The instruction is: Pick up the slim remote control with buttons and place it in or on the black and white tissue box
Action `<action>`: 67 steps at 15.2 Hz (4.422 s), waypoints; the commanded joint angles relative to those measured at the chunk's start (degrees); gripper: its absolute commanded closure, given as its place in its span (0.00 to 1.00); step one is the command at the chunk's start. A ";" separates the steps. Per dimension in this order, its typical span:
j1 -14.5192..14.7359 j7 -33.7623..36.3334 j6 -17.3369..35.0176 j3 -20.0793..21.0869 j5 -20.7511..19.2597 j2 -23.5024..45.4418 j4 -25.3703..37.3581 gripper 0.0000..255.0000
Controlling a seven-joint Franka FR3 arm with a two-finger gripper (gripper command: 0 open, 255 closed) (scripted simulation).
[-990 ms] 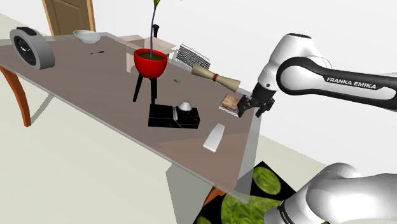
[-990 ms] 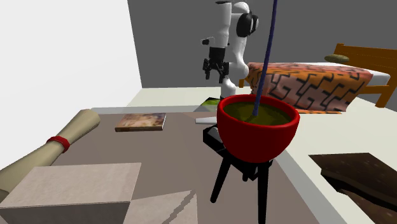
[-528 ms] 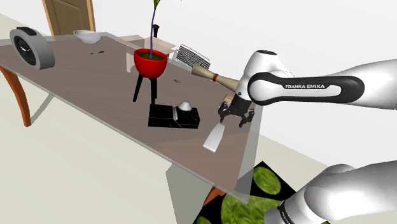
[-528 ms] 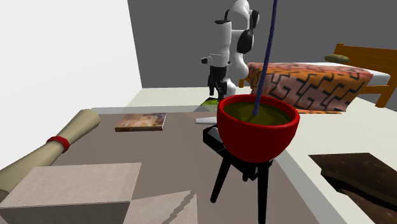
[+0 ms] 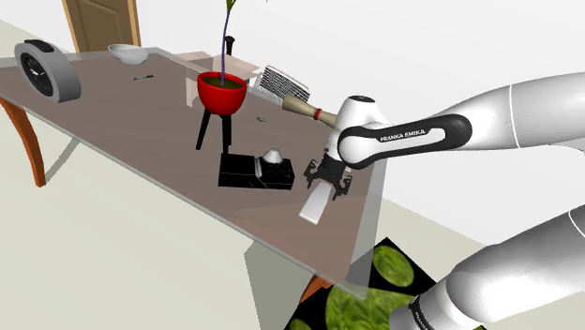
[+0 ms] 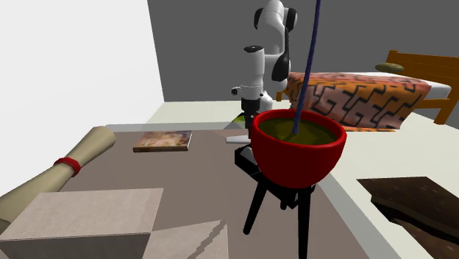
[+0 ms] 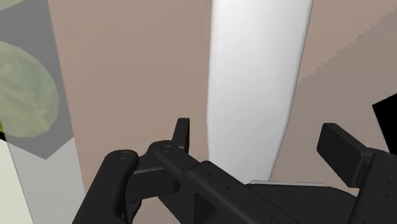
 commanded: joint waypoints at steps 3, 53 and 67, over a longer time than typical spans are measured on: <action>-0.19 0.93 3.83 0.33 -0.65 2.58 -1.31 0.00; 0.04 -0.83 -19.70 -1.66 1.16 -7.94 11.94 1.00; 3.06 12.23 -24.11 5.10 -6.12 15.63 39.00 1.00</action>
